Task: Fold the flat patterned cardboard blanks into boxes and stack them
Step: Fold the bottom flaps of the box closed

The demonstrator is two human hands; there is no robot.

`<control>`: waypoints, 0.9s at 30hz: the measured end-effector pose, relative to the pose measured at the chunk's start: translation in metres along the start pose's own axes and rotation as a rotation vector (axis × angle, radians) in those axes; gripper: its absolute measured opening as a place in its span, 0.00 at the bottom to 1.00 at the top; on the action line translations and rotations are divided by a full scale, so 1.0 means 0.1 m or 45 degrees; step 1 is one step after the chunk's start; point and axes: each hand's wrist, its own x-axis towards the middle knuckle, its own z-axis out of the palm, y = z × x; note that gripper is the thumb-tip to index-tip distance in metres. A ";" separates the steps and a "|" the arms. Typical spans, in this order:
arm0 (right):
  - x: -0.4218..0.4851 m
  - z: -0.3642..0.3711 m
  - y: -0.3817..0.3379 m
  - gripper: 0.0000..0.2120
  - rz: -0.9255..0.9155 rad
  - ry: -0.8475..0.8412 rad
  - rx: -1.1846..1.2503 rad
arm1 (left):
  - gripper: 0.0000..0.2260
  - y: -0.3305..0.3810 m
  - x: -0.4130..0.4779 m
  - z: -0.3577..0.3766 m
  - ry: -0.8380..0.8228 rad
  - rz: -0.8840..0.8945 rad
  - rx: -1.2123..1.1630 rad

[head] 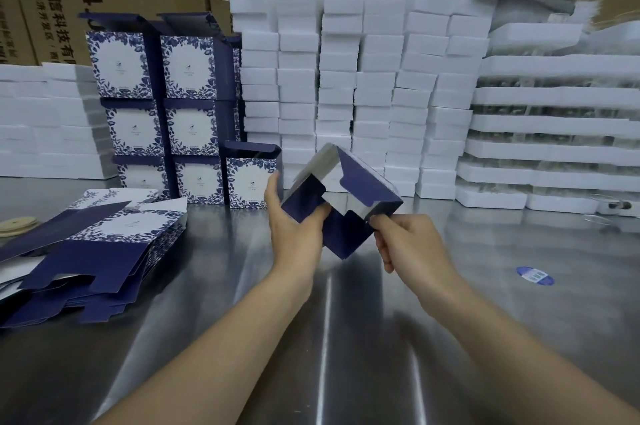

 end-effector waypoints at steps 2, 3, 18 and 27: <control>-0.01 0.01 0.02 0.21 -0.070 0.021 -0.093 | 0.28 -0.03 0.01 0.00 0.001 0.024 0.034; -0.02 0.02 0.02 0.22 -0.113 0.033 -0.162 | 0.23 -0.04 0.01 0.00 -0.008 0.022 0.030; 0.06 -0.07 0.09 0.05 -0.048 0.183 0.007 | 0.12 -0.02 0.04 0.02 0.000 -0.368 0.024; 0.09 -0.08 0.11 0.22 -0.167 0.237 -0.092 | 0.24 -0.10 0.03 0.01 -0.239 -0.414 0.159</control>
